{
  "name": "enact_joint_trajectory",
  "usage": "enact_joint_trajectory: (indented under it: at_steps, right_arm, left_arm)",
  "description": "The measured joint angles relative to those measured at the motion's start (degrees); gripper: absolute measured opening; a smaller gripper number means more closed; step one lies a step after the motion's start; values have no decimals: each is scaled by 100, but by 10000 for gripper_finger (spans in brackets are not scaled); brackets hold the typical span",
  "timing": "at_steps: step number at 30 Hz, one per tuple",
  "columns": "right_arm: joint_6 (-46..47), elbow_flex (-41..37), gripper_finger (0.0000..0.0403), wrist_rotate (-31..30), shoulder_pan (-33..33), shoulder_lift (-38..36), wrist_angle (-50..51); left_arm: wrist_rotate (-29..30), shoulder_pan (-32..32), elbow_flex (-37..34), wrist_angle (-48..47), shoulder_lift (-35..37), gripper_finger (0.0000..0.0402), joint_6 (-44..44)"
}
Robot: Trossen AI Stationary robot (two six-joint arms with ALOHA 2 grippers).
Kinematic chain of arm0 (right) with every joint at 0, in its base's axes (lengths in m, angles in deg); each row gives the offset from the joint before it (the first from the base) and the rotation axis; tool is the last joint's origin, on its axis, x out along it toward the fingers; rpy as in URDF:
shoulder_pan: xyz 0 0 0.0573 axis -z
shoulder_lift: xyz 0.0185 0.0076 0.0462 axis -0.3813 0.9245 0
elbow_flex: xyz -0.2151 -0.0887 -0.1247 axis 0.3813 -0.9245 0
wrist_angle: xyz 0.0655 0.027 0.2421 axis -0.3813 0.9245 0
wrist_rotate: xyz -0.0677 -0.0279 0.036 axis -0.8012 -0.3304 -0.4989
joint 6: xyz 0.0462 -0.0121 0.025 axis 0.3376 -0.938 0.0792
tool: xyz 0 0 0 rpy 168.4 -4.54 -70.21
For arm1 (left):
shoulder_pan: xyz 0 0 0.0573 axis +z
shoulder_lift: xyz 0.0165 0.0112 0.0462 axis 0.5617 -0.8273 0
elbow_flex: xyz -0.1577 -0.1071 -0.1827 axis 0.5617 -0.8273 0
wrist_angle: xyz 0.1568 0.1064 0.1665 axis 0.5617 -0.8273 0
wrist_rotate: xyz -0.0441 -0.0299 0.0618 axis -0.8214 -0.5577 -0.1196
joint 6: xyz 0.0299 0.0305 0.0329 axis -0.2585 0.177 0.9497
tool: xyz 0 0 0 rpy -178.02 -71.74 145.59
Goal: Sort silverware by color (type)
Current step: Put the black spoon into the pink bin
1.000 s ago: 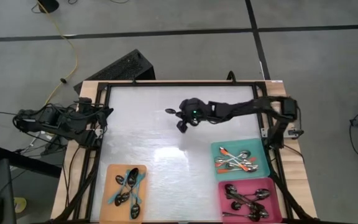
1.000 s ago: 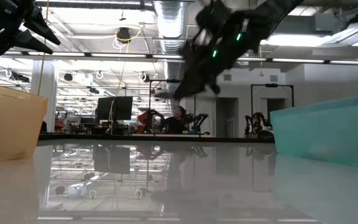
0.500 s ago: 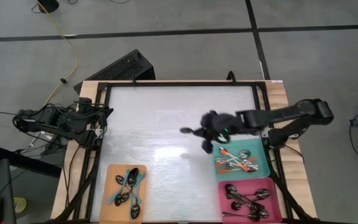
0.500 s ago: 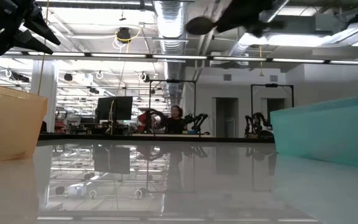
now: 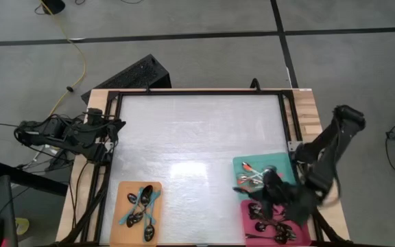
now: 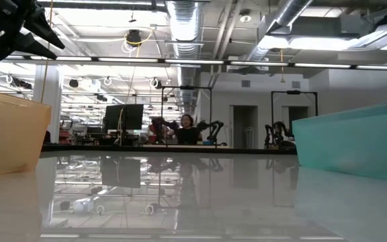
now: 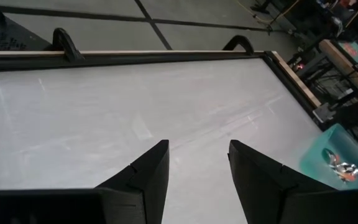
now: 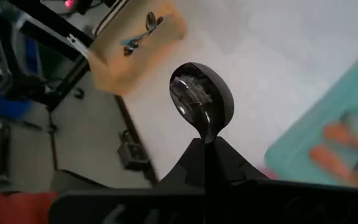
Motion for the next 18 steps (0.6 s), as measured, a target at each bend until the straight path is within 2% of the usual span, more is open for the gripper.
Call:
enact_joint_trajectory:
  at_steps: [3, 7, 12, 18]
  right_arm:
    - [1150, -2, 10, -493, -658, 344, 10]
    - [2556, -5, 10, -487, -1044, 1012, 152]
    - [3588, -5, 10, 468, -1165, 1756, 182]
    - [3825, -4, 10, 1509, -1170, 2191, 148]
  left_arm:
    - [0, 2, 0, 1, 0, 151, -52]
    - [2, 0, 0, 2, 0, 151, -62]
    - [26, 2, 0, 2, 0, 151, -100]
    - [109, 2, 0, 56, 0, 151, -106]
